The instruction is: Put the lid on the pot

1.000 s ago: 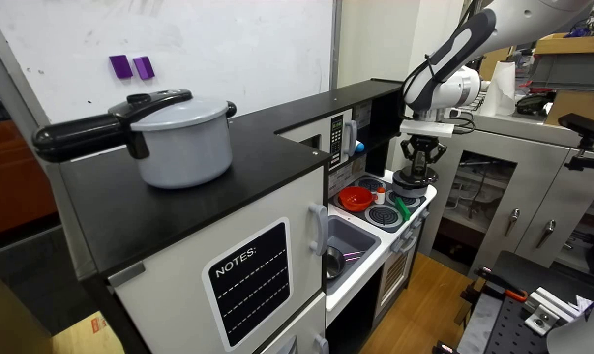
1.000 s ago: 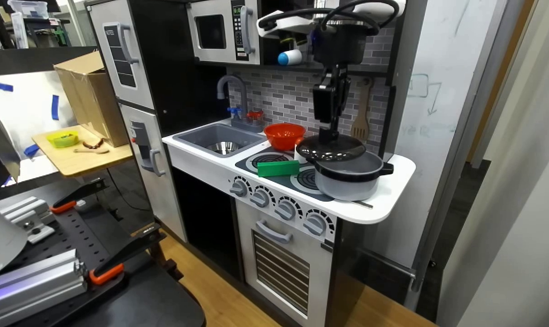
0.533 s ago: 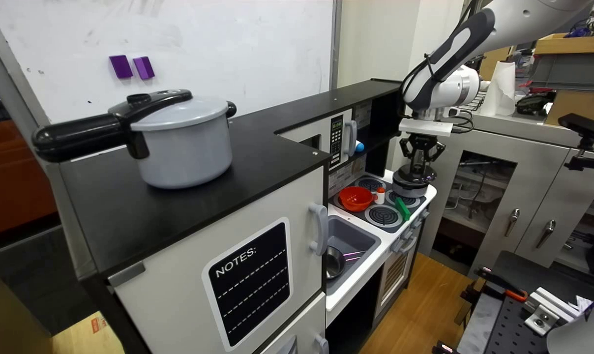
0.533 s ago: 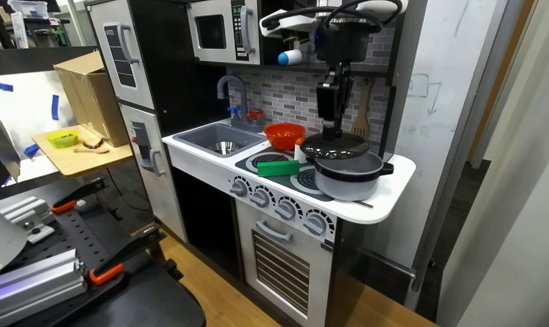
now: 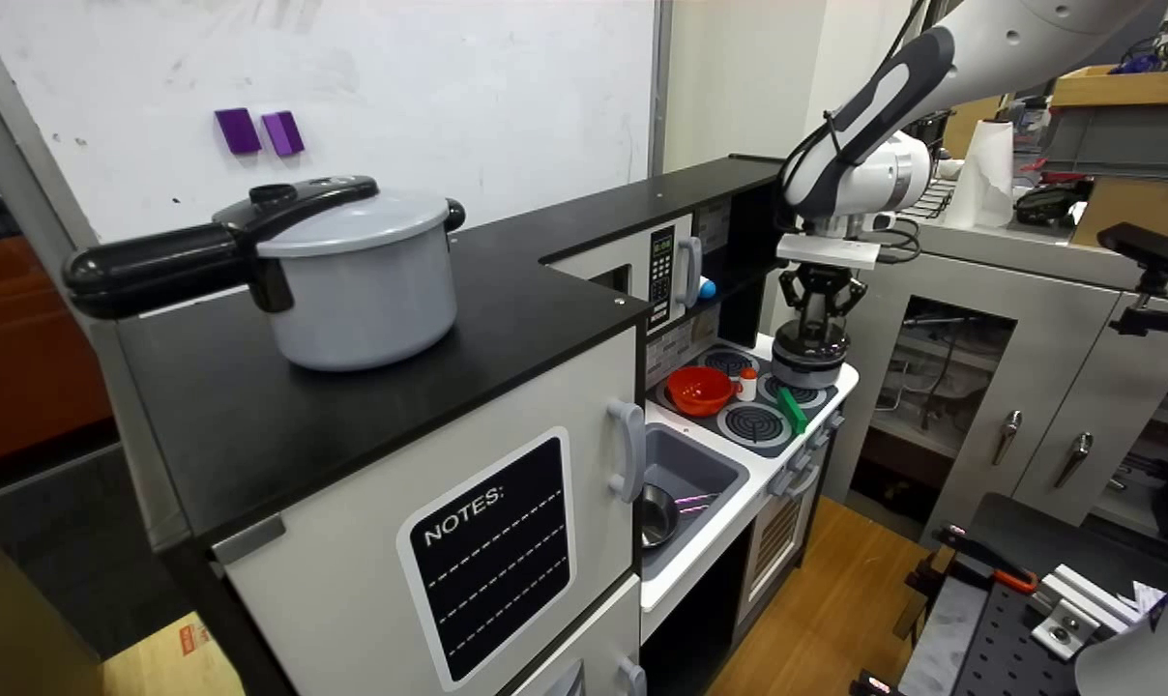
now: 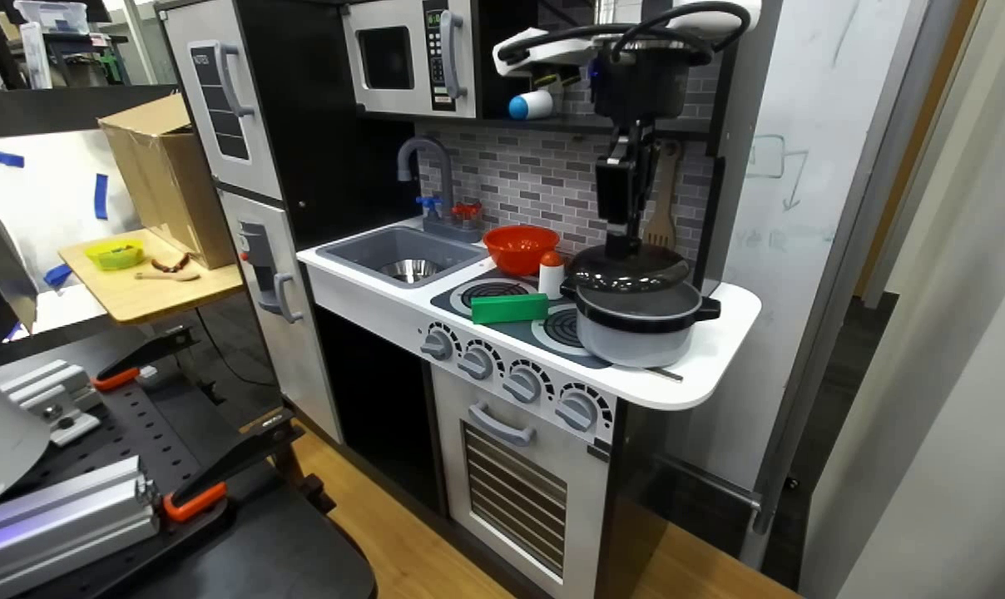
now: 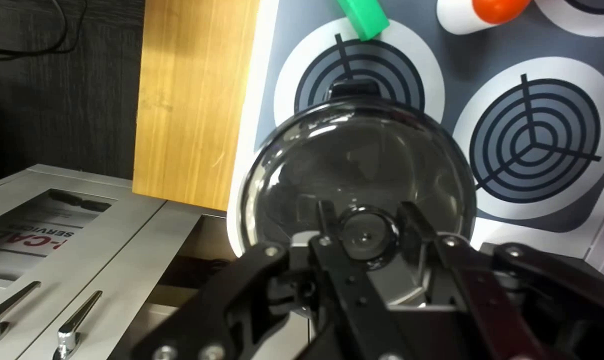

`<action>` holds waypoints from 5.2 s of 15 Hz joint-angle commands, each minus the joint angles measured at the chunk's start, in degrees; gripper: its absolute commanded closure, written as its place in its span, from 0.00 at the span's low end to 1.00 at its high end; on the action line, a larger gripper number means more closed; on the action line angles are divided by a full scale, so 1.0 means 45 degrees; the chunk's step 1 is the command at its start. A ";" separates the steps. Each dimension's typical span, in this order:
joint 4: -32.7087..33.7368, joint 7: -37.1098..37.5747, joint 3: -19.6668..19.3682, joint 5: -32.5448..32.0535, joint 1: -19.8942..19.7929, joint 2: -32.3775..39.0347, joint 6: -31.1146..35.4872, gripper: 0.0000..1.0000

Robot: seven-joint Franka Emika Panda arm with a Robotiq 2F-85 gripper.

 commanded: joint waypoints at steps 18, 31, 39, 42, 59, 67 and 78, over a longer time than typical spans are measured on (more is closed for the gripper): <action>0.0682 0.0250 -0.0020 0.0663 -0.0078 0.0404 -0.0275 0.92; -0.0160 0.0243 -0.0072 0.0700 -0.0071 0.0302 -0.0075 0.92; -0.0066 0.0197 -0.0071 0.0751 -0.0116 0.0320 -0.0070 0.92; -0.0094 0.0106 -0.0022 0.0781 -0.0121 0.0328 -0.0133 0.59; -0.4310 -0.0778 0.0302 -0.1824 0.0603 -0.4184 0.0230 0.00; -0.7059 -0.2461 0.1043 -0.2488 0.0019 -0.7228 0.0008 0.00; -0.7399 -0.3036 0.1324 -0.2119 -0.0405 -0.7728 -0.0147 0.00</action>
